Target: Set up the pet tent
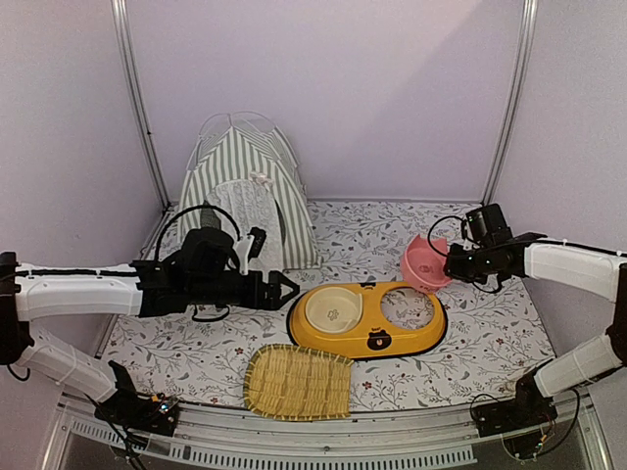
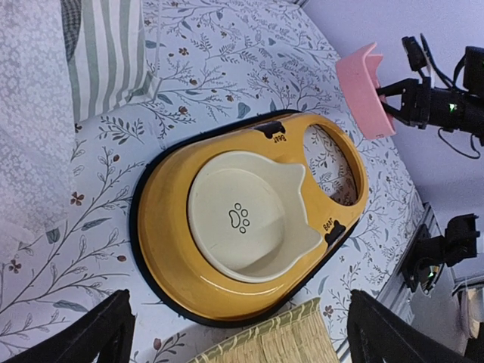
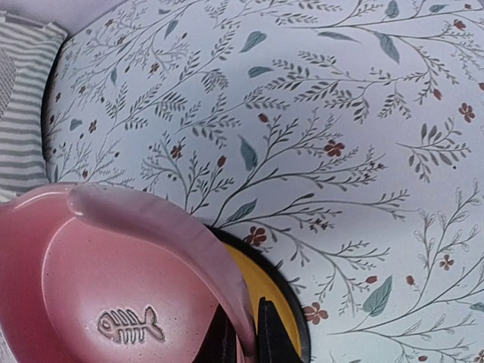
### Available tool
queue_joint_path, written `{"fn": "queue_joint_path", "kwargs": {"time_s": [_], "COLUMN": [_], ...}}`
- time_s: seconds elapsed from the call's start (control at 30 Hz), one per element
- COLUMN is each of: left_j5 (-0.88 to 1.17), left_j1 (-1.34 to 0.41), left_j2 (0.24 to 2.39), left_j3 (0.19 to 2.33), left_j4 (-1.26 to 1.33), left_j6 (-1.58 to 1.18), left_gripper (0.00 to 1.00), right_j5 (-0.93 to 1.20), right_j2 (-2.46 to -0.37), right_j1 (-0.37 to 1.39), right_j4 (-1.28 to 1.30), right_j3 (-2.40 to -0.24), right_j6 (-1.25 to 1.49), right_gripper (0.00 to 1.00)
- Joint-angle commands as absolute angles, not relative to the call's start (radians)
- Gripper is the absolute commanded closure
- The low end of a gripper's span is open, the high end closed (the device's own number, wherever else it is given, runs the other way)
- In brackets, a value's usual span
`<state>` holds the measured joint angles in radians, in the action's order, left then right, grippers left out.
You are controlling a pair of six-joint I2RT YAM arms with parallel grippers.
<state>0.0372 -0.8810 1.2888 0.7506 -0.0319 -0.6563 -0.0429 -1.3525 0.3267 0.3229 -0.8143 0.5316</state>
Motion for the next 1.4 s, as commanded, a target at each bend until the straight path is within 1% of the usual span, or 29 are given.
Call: {"fn": "queue_joint_path", "kwargs": {"time_s": [0.0,0.17,0.3,0.33,0.4,0.47,0.57,0.63,0.67,0.73,0.87,1.0,1.17,1.37], "left_j5": [0.05,0.067,0.069,0.069,0.073,0.077,0.08,0.079,0.08,0.08,0.089,0.095,0.109,0.154], "left_j1": [-0.866,-0.865,-0.865,-0.865,-0.866,-0.865,-0.865,-0.865,-0.865,-0.865,-0.865,-0.866,-0.865,-0.871], "left_j2": [1.319,1.348,1.346,1.346,1.35,1.354,1.358,1.356,1.357,1.359,1.368,1.381,1.41,1.476], "left_j3": [0.744,0.762,0.756,0.752,0.75,0.75,0.749,0.747,0.744,0.74,0.732,0.729,0.727,0.731], "left_j4": [0.013,0.023,0.03,0.031,0.032,0.034,0.036,0.038,0.039,0.04,0.041,0.045,0.054,0.074], "left_j6": [-0.657,-0.649,-0.651,-0.651,-0.649,-0.647,-0.647,-0.647,-0.648,-0.649,-0.651,-0.65,-0.651,-0.661], "left_gripper": [0.02,0.02,0.02,0.02,0.02,0.02,0.02,0.02,0.02,0.02,0.02,0.02,0.02,0.03], "right_j5": [-0.063,-0.106,-0.129,-0.132,-0.13,-0.13,-0.13,-0.128,-0.127,-0.126,-0.12,-0.124,-0.114,-0.101], "right_j2": [-1.29,-1.321,-1.338,-1.336,-1.336,-1.339,-1.342,-1.338,-1.336,-1.329,-1.316,-1.297,-1.3,-1.431], "right_j1": [0.441,0.553,0.576,0.578,0.578,0.578,0.58,0.58,0.58,0.58,0.595,0.658,0.826,1.033], "right_j4": [0.329,0.368,0.392,0.389,0.382,0.38,0.382,0.382,0.384,0.388,0.4,0.423,0.406,0.355], "right_j3": [-0.808,-0.802,-0.782,-0.773,-0.761,-0.759,-0.761,-0.762,-0.762,-0.761,-0.757,-0.758,-0.762,-0.805], "right_j6": [0.577,0.621,0.642,0.646,0.65,0.65,0.65,0.651,0.651,0.651,0.661,0.688,0.757,0.881], "right_gripper": [1.0,1.0,1.0,0.98,0.88,0.83,0.66,0.59,0.57,0.56,0.58,0.6,0.6,0.59]}}
